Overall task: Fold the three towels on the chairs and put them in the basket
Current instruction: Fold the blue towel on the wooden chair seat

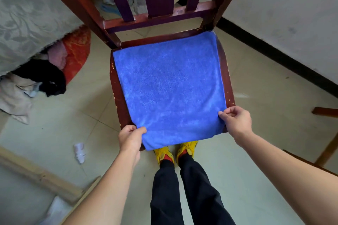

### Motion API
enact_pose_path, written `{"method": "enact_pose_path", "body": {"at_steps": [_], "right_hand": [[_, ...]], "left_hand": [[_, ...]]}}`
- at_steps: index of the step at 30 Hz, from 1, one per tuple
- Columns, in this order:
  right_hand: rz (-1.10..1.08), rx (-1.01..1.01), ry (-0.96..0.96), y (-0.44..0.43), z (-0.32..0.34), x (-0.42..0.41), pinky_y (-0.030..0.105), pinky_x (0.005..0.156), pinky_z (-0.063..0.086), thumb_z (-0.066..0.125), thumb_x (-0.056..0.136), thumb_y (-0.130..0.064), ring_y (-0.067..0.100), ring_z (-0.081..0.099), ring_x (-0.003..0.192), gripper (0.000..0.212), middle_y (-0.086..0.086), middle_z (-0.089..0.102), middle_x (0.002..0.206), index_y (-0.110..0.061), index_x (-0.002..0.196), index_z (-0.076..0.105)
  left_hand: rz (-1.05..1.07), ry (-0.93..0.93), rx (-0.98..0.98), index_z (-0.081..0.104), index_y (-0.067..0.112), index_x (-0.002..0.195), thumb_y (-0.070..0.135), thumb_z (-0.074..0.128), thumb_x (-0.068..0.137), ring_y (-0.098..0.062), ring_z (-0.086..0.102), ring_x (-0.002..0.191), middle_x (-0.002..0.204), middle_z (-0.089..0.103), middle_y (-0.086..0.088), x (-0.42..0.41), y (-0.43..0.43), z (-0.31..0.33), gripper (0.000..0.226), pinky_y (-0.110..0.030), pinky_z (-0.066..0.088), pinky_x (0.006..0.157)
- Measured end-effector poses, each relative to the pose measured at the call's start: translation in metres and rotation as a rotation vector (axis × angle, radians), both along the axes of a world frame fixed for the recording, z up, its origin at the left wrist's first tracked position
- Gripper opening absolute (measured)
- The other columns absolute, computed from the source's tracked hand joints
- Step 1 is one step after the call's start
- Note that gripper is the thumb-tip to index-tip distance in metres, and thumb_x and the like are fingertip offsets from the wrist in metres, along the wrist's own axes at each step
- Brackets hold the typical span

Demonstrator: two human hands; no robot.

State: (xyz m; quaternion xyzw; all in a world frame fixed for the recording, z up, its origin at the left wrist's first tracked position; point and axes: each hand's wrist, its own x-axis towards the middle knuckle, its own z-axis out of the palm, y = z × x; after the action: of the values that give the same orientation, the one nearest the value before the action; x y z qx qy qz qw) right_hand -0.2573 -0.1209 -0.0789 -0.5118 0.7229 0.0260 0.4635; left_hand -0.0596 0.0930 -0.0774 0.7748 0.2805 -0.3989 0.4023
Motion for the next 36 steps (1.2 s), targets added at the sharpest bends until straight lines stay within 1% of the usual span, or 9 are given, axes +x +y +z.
{"method": "enact_pose_path", "body": {"at_steps": [6, 10, 15, 18, 23, 28, 31, 33, 36], "right_hand": [[-0.019, -0.066, 0.035, -0.004, 0.002, -0.004, 0.05, 0.07, 0.058, 0.072, 0.079, -0.016, 0.024, 0.061, 0.063, 0.014, 0.002, 0.065, 0.068, -0.02, 0.072, 0.06], [-0.015, -0.1, 0.057, -0.008, -0.001, -0.002, 0.045, 0.077, 0.056, 0.071, 0.08, -0.017, 0.02, 0.059, 0.066, 0.016, -0.001, 0.064, 0.068, -0.021, 0.071, 0.059], [-0.017, -0.09, 0.068, -0.011, -0.003, -0.006, 0.042, 0.077, 0.057, 0.071, 0.08, -0.018, 0.022, 0.062, 0.07, 0.012, -0.003, 0.064, 0.068, -0.02, 0.073, 0.061], [-0.015, -0.015, 0.049, -0.012, -0.005, -0.01, 0.048, 0.073, 0.059, 0.07, 0.076, -0.013, 0.03, 0.069, 0.078, 0.012, 0.0, 0.068, 0.073, -0.022, 0.076, 0.062], [0.044, 0.08, 0.07, -0.012, -0.004, -0.016, 0.05, 0.077, 0.058, 0.062, 0.076, -0.001, 0.036, 0.07, 0.081, 0.022, 0.006, 0.069, 0.082, -0.023, 0.077, 0.061], [0.204, -0.029, 0.078, -0.015, 0.015, -0.019, 0.042, 0.069, 0.057, 0.051, 0.077, -0.001, 0.036, 0.066, 0.078, 0.025, 0.01, 0.069, 0.081, -0.025, 0.075, 0.059], [0.201, -0.083, 0.039, -0.032, 0.023, -0.002, 0.045, 0.071, 0.058, 0.053, 0.077, -0.002, 0.031, 0.063, 0.073, 0.023, 0.003, 0.066, 0.076, -0.024, 0.075, 0.06], [0.181, -0.089, 0.006, -0.048, 0.022, 0.019, 0.044, 0.071, 0.058, 0.056, 0.077, -0.002, 0.025, 0.06, 0.066, 0.023, 0.001, 0.063, 0.071, -0.024, 0.074, 0.06], [0.118, -0.061, -0.083, -0.073, 0.018, 0.06, 0.031, 0.052, 0.054, 0.059, 0.082, 0.004, 0.02, 0.057, 0.059, 0.028, 0.002, 0.058, 0.072, -0.022, 0.073, 0.057]], "left_hand": [[-0.059, -0.024, -0.05, 0.067, 0.008, 0.085, -0.007, 0.069, 0.076, -0.019, 0.064, 0.068, 0.083, 0.069, -0.005, 0.005, 0.004, 0.011, 0.018, -0.022, 0.048, 0.053], [-0.173, -0.051, -0.064, 0.063, 0.009, 0.087, 0.002, 0.072, 0.08, -0.003, 0.055, 0.046, 0.077, 0.063, -0.001, 0.013, 0.008, 0.014, 0.013, -0.011, 0.035, 0.035], [-0.384, -0.035, -0.057, 0.053, 0.009, 0.081, 0.008, 0.078, 0.077, -0.018, 0.065, 0.072, 0.083, 0.068, -0.006, 0.02, 0.025, 0.013, 0.025, -0.022, 0.048, 0.056], [-0.533, 0.023, -0.029, 0.061, 0.005, 0.089, 0.002, 0.079, 0.073, -0.021, 0.069, 0.081, 0.09, 0.071, -0.008, 0.025, 0.032, 0.009, 0.024, -0.032, 0.054, 0.071], [-0.968, 0.062, 0.176, 0.064, 0.008, 0.063, 0.012, 0.081, 0.07, -0.019, 0.051, 0.059, 0.063, 0.059, -0.001, 0.027, 0.04, 0.006, 0.019, -0.027, 0.038, 0.059], [-0.836, 0.04, 0.088, 0.06, 0.001, 0.062, 0.013, 0.077, 0.077, -0.019, 0.043, 0.06, 0.061, 0.051, -0.003, 0.038, 0.048, 0.016, 0.026, -0.027, 0.03, 0.058], [-0.567, 0.006, 0.016, 0.058, -0.004, 0.071, 0.004, 0.07, 0.081, -0.021, 0.05, 0.071, 0.075, 0.058, -0.012, 0.051, 0.036, 0.023, 0.018, -0.03, 0.04, 0.06], [-0.461, -0.051, 0.031, 0.047, 0.006, 0.063, 0.001, 0.067, 0.082, -0.023, 0.05, 0.065, 0.079, 0.058, -0.014, 0.062, 0.019, 0.026, 0.028, -0.03, 0.041, 0.054], [-0.364, -0.167, 0.081, 0.043, 0.012, 0.064, 0.006, 0.069, 0.082, -0.021, 0.042, 0.053, 0.086, 0.058, -0.015, 0.081, -0.01, 0.021, 0.033, -0.029, 0.036, 0.047]]}}
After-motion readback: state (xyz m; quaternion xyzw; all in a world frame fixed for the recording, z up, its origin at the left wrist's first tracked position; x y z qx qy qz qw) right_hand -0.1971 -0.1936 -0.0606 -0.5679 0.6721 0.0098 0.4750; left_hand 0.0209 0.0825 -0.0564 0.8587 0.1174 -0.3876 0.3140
